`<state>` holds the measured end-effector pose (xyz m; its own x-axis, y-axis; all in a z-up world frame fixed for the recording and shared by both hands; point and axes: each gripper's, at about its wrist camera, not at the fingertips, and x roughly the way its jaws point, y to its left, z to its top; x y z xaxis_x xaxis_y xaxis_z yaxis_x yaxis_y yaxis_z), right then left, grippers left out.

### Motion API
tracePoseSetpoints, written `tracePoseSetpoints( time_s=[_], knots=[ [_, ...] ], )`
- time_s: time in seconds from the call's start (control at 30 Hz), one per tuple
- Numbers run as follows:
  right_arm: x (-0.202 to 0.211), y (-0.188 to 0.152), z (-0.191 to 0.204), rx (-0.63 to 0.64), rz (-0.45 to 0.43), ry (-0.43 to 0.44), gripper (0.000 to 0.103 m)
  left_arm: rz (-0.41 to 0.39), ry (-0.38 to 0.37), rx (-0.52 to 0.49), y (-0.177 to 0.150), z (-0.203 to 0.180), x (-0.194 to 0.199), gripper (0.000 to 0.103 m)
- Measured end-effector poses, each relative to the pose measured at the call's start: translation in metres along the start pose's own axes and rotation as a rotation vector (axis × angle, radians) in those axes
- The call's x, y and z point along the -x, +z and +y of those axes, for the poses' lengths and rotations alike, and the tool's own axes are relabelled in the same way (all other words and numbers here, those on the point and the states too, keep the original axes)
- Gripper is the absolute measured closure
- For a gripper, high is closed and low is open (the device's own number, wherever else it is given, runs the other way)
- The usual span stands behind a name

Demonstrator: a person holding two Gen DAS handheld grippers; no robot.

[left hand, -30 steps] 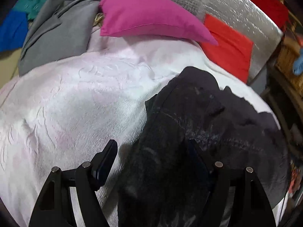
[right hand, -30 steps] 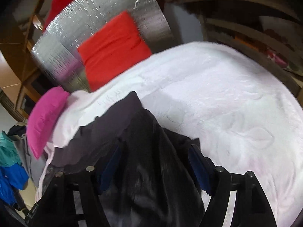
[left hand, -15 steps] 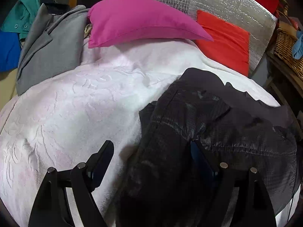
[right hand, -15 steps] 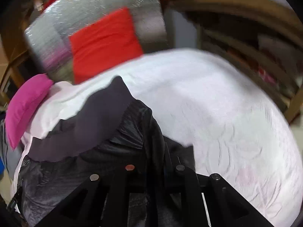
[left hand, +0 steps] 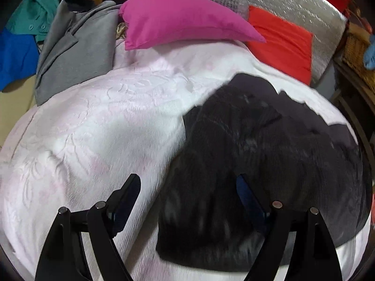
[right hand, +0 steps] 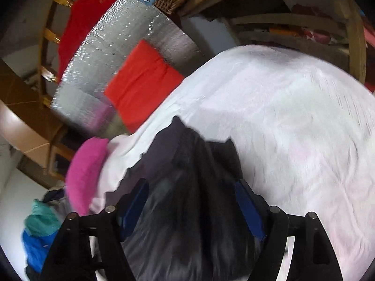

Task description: Fold large clothes

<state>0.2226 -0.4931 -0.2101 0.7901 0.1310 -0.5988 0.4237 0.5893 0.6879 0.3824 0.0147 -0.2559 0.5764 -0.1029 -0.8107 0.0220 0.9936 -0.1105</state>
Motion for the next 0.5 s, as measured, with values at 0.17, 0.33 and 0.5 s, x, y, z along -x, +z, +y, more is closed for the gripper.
tracePoseSetpoints(
  time_s=[0.17, 0.33, 0.5],
  knots=[
    [0.031, -0.033, -0.011, -0.065, 0.045, 0.128, 0.024, -0.066, 0.011, -0.045, -0.018, -0.001, 0.032, 0.019],
    [0.045, -0.066, -0.024, -0.082, 0.101, 0.148, 0.024, -0.153, 0.054, -0.058, -0.034, 0.005, 0.058, 0.019],
    [0.051, -0.063, -0.036, -0.102, 0.057, 0.114, 0.035, -0.099, 0.015, 0.004, -0.042, 0.012, 0.053, 0.019]
  ],
)
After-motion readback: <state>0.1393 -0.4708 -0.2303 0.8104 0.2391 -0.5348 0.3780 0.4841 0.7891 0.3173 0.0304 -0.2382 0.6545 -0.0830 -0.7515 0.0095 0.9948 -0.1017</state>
